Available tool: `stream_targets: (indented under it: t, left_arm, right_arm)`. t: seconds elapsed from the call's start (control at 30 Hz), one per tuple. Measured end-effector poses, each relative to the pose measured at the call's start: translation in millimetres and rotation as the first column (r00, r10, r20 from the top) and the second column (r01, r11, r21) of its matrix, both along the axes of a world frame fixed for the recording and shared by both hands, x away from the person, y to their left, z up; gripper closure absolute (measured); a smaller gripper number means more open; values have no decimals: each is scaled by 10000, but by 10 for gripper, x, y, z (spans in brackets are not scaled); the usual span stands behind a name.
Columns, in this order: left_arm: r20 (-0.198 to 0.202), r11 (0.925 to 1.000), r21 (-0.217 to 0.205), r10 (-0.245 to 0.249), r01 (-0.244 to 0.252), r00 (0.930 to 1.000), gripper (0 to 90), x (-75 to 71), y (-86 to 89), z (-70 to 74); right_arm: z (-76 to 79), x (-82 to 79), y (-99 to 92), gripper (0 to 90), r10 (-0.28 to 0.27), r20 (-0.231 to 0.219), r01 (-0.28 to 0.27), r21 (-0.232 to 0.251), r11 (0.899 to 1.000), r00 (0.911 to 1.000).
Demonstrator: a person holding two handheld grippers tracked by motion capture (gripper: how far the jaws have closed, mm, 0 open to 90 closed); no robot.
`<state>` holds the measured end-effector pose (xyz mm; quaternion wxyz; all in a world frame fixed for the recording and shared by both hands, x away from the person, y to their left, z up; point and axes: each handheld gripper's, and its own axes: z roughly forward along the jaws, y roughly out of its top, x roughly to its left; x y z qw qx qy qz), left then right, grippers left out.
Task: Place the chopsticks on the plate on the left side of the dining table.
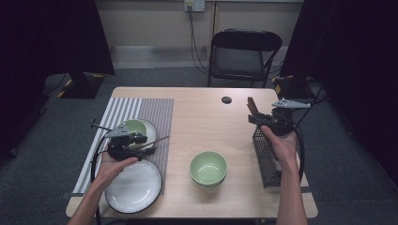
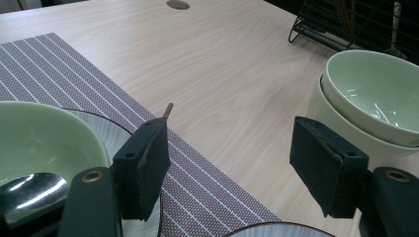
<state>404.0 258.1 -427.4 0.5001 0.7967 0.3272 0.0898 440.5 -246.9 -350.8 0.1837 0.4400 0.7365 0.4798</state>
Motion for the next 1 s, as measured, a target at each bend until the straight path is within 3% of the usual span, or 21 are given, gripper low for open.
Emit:
stream_targets:
  t: [0.13, 0.33, 0.47, 0.57, 0.7, 0.83, 1.0]
  left_arm:
    - [6, 10000, 23, -10, 10, 10000, 313, 6, -4, -6]
    - [30, 10000, 54, -3, 3, 10000, 313, 2, -4, -1]
    - [30, 10000, 66, 7, -8, 10000, 313, -1, 3, 0]
    - [25, 10000, 31, 48, -48, 10000, 314, 1, 4, -1]
    - [57, 9999, 123, 12, -13, 10000, 313, 3, 1, -2]
    - [42, 9999, 115, -8, 8, 10000, 313, 2, -1, -3]
    - [53, 9999, 101, 41, -42, 10000, 313, 5, 5, -4]
  right_arm:
    - [19, -58, -21, 735, 109, 110, -109, 22, 9999, 9999]
    - [-36, -34, -11, 738, -136, -443, 118, -411, 9991, 9989]
    - [-47, -32, 16, 765, -185, -521, 151, -656, 9977, 9985]
    - [-14, -54, 3, 778, -140, -283, 127, -460, 9989, 9995]
    - [3, -70, -45, 784, -35, 29, 35, 143, 9999, 10000]
    - [8, -72, -47, 791, -61, 124, 60, 70, 10000, 9999]
    - [23, -78, -70, 798, -88, 373, 76, 313, 9995, 9993]
